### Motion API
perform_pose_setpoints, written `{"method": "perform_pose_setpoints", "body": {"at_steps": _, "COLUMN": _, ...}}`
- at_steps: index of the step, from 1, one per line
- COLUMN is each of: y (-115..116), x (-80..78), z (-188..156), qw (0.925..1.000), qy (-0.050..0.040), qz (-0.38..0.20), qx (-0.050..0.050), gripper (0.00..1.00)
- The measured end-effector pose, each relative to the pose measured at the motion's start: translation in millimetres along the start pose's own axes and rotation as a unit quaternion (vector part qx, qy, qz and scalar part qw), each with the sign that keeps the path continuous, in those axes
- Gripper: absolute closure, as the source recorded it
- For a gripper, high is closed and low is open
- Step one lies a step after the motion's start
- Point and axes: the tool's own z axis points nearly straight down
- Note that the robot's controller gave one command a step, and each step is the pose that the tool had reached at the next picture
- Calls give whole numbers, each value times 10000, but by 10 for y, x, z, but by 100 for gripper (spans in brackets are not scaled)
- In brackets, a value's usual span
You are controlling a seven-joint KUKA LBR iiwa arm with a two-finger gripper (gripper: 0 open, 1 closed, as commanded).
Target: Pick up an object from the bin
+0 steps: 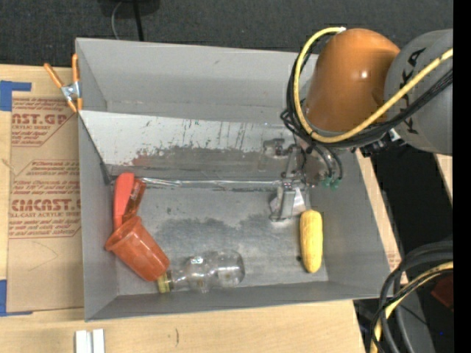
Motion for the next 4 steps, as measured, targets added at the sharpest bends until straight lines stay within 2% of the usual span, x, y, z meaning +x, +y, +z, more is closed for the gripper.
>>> {"method": "perform_pose_setpoints", "body": {"at_steps": 1, "y": 0, "x": -13, "z": -50, "qw": 10000, "qy": -41, "qz": 1, "qx": 0, "gripper": 0}}
{"method": "perform_pose_setpoints", "body": {"at_steps": 2, "y": -129, "x": 131, "z": 112, "qw": 9988, "qy": -73, "qz": -494, "qx": -5, "gripper": 0}}
{"method": "perform_pose_setpoints", "body": {"at_steps": 3, "y": -501, "x": 211, "z": 402, "qw": 9946, "qy": -33, "qz": -1033, "qx": 2, "gripper": 0}}
{"method": "perform_pose_setpoints", "body": {"at_steps": 4, "y": -625, "x": 348, "z": 633, "qw": 9994, "qy": -57, "qz": -345, "qx": -3, "gripper": 0}}
